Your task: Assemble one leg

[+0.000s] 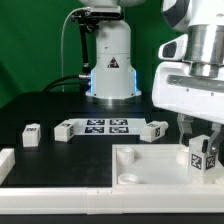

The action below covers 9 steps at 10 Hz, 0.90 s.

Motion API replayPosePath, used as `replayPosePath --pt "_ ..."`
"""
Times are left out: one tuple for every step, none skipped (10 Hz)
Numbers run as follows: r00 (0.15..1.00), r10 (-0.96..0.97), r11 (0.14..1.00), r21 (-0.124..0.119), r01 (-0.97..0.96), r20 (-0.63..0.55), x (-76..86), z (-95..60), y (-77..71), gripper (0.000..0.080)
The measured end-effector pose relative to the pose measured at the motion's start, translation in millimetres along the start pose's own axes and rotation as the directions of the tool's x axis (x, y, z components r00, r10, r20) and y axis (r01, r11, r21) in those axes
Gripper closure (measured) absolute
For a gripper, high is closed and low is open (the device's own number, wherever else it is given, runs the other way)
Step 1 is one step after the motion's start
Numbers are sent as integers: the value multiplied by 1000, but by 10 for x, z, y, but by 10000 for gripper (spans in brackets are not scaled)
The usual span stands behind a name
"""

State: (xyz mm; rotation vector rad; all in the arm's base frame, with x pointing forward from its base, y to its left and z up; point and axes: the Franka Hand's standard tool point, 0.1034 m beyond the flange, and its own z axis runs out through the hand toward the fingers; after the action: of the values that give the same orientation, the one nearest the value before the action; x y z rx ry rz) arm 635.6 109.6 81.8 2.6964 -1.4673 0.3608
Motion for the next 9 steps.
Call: replayPosePath --pt "999 -37 999 0 37 0 -1 1 0 405" --pt "999 -49 999 5 49 -2 -4 0 -8 266" --pt "982 -184 981 49 186 -30 -3 2 -29 185" --pt "945 -322 944 58 325 -48 7 18 1 185" --pt "889 -454 888 54 456 -56 -18 13 -3 156" --pt "802 -593 800 56 597 -74 -43 -4 -37 151" --pt "698 -708 696 58 715 -104 -65 -23 -71 151" --pt "569 -815 567 46 822 -114 -90 -50 -62 150" --pt "497 -860 496 38 867 -118 -80 -64 -53 150"
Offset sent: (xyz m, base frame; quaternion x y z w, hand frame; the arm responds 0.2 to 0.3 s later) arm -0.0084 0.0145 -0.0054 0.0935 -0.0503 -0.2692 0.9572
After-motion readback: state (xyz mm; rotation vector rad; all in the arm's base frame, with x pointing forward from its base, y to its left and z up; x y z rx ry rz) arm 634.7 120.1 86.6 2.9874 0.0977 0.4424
